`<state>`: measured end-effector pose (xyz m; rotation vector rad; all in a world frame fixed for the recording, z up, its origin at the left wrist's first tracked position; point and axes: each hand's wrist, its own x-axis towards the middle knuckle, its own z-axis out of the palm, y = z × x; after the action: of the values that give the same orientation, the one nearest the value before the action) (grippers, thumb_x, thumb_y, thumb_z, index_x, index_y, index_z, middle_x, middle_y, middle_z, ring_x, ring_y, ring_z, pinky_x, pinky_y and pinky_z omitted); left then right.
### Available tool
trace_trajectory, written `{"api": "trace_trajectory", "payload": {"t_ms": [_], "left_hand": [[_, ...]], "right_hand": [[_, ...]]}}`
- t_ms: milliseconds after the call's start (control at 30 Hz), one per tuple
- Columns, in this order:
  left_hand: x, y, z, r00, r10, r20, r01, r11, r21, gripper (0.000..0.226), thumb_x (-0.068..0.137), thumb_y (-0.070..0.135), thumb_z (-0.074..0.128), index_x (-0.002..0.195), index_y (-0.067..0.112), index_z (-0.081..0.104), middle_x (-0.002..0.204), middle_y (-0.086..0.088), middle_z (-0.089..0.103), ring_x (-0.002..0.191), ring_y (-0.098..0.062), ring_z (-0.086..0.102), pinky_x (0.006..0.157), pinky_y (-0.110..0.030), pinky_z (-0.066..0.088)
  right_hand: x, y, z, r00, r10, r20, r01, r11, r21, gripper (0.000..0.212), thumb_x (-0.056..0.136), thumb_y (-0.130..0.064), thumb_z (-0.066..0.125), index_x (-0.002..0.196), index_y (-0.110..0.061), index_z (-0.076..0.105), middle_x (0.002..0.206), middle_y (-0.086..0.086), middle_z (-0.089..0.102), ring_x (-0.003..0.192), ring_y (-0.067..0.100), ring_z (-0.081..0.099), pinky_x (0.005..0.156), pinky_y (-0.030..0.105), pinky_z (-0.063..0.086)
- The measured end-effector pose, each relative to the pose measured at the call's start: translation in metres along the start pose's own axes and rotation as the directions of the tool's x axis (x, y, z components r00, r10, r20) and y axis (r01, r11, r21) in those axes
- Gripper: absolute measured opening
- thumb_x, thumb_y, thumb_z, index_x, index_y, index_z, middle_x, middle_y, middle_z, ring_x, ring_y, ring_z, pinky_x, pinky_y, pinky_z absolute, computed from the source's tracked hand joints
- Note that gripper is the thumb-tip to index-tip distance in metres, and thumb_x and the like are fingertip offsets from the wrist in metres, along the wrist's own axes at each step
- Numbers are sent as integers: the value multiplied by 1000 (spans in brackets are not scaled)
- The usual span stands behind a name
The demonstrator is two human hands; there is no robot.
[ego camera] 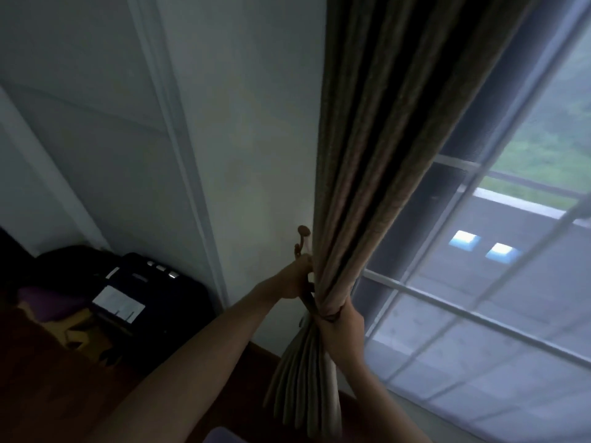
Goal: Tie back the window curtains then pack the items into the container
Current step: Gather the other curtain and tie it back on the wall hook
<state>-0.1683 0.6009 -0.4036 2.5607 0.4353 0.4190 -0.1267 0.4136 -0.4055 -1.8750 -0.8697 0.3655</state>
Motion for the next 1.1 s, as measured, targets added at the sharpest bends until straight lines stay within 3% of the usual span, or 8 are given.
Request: {"api": "trace_trajectory", "payload": {"t_ms": [100, 200, 300, 433, 600, 700, 867, 1100], "left_hand": [[-1, 11, -11, 994, 90, 66, -80, 986, -144, 28, 93, -1, 53, 117, -16, 55, 118, -25, 59, 107, -23, 56, 92, -19, 47], [-8, 23, -25, 975, -83, 205, 129, 967, -222, 24, 89, -5, 58, 112, -11, 60, 113, -24, 63, 105, -34, 60, 83, -22, 41], [-15, 30, -30, 982, -131, 137, 142, 987, -78, 21, 88, 9, 63, 106, -1, 66, 105, -19, 68, 98, -30, 63, 74, -16, 35], [-19, 36, -34, 998, -51, 34, 43, 976, 213, 10, 80, 20, 62, 81, 11, 64, 81, -12, 67, 73, -26, 60, 71, -35, 51], [-29, 33, -46, 984, 144, -102, -82, 883, 462, 10, 82, 25, 59, 77, 17, 57, 73, -3, 57, 81, -23, 47, 66, -32, 33], [-54, 29, -48, 943, 245, -226, -115, 876, 469, 12, 83, 27, 65, 82, 18, 58, 66, 1, 59, 75, -23, 52, 68, -33, 43], [-101, 25, -39, 930, 156, -334, 18, 885, 464, 35, 76, 34, 72, 107, 24, 58, 66, 5, 64, 84, -25, 58, 80, -36, 40], [-139, 43, -29, 861, 138, -489, 53, 933, 357, 22, 79, 35, 59, 76, 15, 68, 87, -1, 61, 107, -27, 54, 90, -39, 44]], "right_hand": [[2, -2, -5, 1000, 14, 26, -14, 1000, 5, 38, 85, -15, 72, 105, -41, 54, 86, -20, 66, 82, -12, 62, 63, 10, 49], [-1, -5, -4, 1000, 17, 21, -16, 1000, -12, 42, 83, -11, 71, 101, -42, 50, 87, -20, 65, 81, -7, 63, 63, 13, 48], [-6, -5, -1, 999, 39, -15, -39, 999, -15, 41, 83, -7, 70, 111, -30, 50, 86, -19, 61, 79, 0, 61, 59, 9, 47], [-11, -5, 5, 995, 70, -65, -69, 997, 27, 47, 85, -7, 67, 124, -24, 47, 88, -18, 61, 78, -1, 59, 60, 12, 46], [-10, -9, 8, 995, 68, -79, -63, 995, 71, 48, 86, -7, 67, 117, -34, 44, 93, -18, 61, 83, 0, 61, 67, 15, 51], [-10, -11, 9, 994, 76, -72, -69, 994, 89, 46, 85, -12, 71, 114, -39, 46, 93, -20, 62, 84, -4, 61, 66, 13, 51], [-14, -12, 21, 995, 91, -29, -87, 990, 107, 37, 84, -16, 73, 105, -37, 51, 91, -16, 65, 84, 3, 65, 64, 12, 52], [-23, -14, 26, 992, 115, -43, -109, 987, 114, 34, 85, -20, 73, 114, -19, 55, 86, -14, 65, 75, -5, 63, 59, 13, 52]]}}
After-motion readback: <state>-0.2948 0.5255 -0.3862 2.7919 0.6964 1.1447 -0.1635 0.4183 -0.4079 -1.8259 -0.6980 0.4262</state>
